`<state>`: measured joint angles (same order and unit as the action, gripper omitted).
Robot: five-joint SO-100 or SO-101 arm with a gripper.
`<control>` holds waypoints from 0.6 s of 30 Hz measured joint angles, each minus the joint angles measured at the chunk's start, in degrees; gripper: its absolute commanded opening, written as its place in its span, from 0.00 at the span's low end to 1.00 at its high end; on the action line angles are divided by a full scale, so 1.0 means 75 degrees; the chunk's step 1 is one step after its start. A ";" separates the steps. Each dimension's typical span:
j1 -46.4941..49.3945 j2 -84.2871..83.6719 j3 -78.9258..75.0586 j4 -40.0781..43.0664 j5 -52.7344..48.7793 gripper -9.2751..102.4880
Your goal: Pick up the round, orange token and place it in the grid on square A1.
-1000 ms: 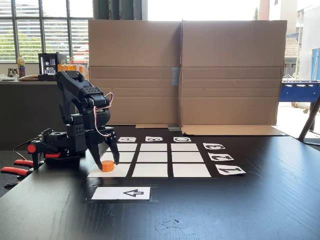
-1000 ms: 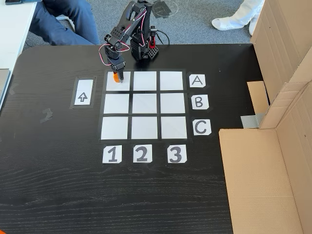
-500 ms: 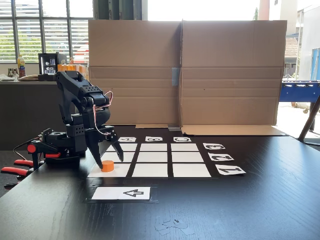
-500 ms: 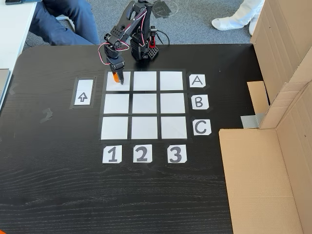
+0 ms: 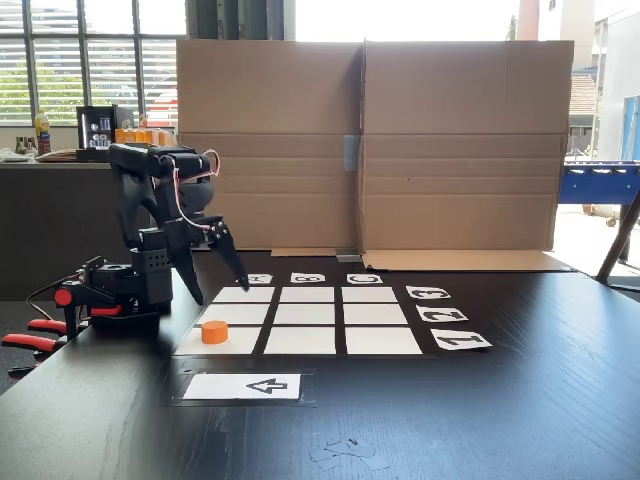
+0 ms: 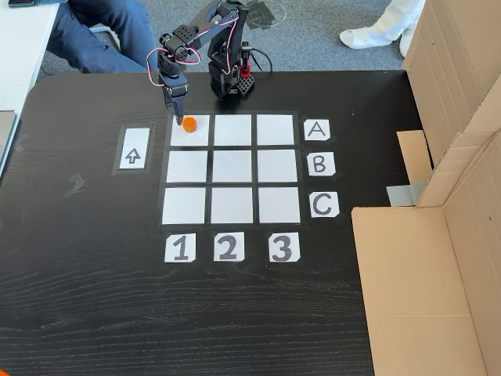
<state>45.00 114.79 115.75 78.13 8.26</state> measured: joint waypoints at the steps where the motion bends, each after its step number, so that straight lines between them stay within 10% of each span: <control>1: 0.0094 0.0047 -0.0258 0.0152 0.0000 0.35; 18: 0.2086 0.1512 -0.3246 0.1336 -0.0434 0.35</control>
<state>60.64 126.12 91.41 88.15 5.01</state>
